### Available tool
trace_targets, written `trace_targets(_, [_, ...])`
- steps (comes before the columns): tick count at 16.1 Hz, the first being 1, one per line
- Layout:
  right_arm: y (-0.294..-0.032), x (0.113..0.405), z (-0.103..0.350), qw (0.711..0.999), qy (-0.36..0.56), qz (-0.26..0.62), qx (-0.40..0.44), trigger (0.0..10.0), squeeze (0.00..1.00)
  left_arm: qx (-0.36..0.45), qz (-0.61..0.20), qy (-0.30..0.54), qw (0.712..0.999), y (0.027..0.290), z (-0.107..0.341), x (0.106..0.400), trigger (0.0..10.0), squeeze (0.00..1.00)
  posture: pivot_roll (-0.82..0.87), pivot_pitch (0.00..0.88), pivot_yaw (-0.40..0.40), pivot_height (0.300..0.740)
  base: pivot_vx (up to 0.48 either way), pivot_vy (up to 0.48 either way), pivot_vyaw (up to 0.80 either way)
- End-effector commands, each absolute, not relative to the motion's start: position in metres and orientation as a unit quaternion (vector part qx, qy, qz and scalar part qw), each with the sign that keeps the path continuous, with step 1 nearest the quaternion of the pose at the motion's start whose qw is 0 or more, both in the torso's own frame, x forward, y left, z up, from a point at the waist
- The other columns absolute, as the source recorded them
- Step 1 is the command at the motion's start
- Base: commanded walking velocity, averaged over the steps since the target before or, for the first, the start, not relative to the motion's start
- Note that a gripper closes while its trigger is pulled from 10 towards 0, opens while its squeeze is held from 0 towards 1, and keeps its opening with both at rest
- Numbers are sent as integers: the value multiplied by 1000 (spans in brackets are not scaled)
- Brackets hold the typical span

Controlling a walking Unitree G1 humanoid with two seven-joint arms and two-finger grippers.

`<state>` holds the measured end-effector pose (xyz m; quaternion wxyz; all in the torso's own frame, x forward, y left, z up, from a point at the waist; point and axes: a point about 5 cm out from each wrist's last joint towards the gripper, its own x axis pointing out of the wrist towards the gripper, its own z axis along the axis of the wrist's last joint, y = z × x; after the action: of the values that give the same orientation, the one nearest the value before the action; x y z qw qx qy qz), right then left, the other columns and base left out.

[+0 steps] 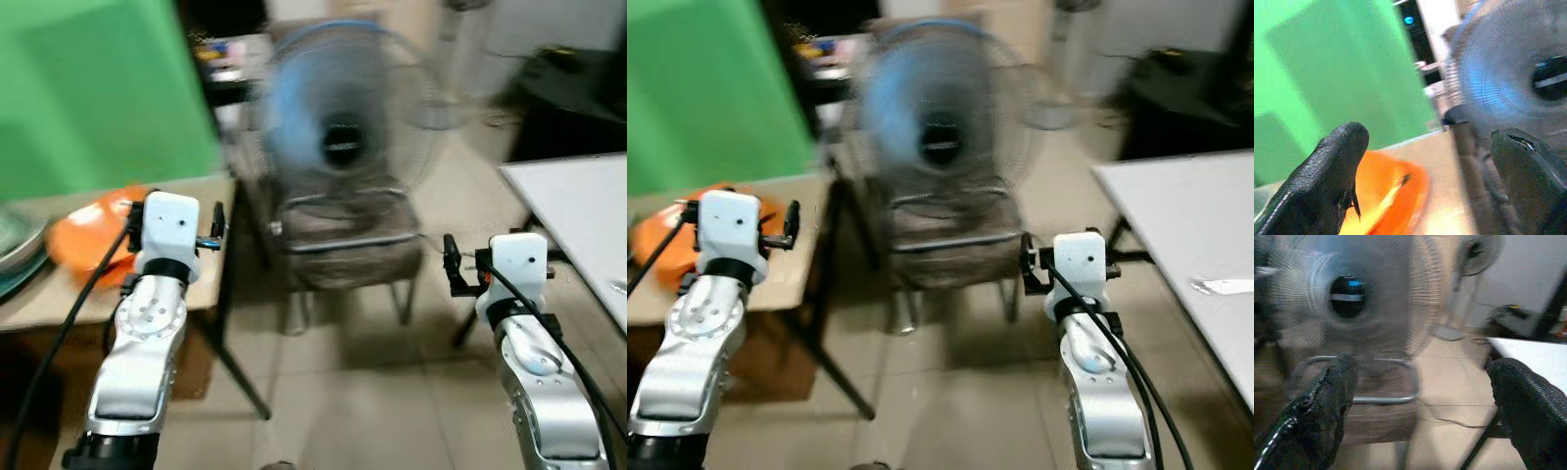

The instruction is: Setting the table

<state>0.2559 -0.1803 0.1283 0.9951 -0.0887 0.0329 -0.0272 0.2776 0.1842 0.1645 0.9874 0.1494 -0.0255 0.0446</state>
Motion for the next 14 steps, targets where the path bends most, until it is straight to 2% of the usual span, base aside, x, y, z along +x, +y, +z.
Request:
trace_targets(1, [-170,259,129,997,38,0,-67,10000,1000,149,63,-18,987,197,165,274,10000,894,62,0,78,740,0,0,800])
trace_targets(2, [-169,259,129,997,39,6,-62,10000,1000,130,29,-2,991,195,163,274,10000,718,61,0,78,740,0,0,800])
trace_targets(3, [-168,259,129,997,38,16,-60,10000,1000,120,-10,8,993,191,162,273,10000,0,62,0,76,740,0,0,800])
trace_targets(5, [-165,258,129,997,41,37,-50,10000,1000,105,-30,8,994,186,158,270,10000,0,64,0,70,740,0,0,800])
trace_targets(8, [-159,259,130,996,45,59,-42,10000,1000,90,-10,6,996,188,158,268,10000,0,67,0,56,740,101,0,800])
trace_targets(14, [-155,266,132,996,53,64,-40,10000,984,88,-19,29,995,187,157,268,10000,0,79,0,44,740,361,0,0])
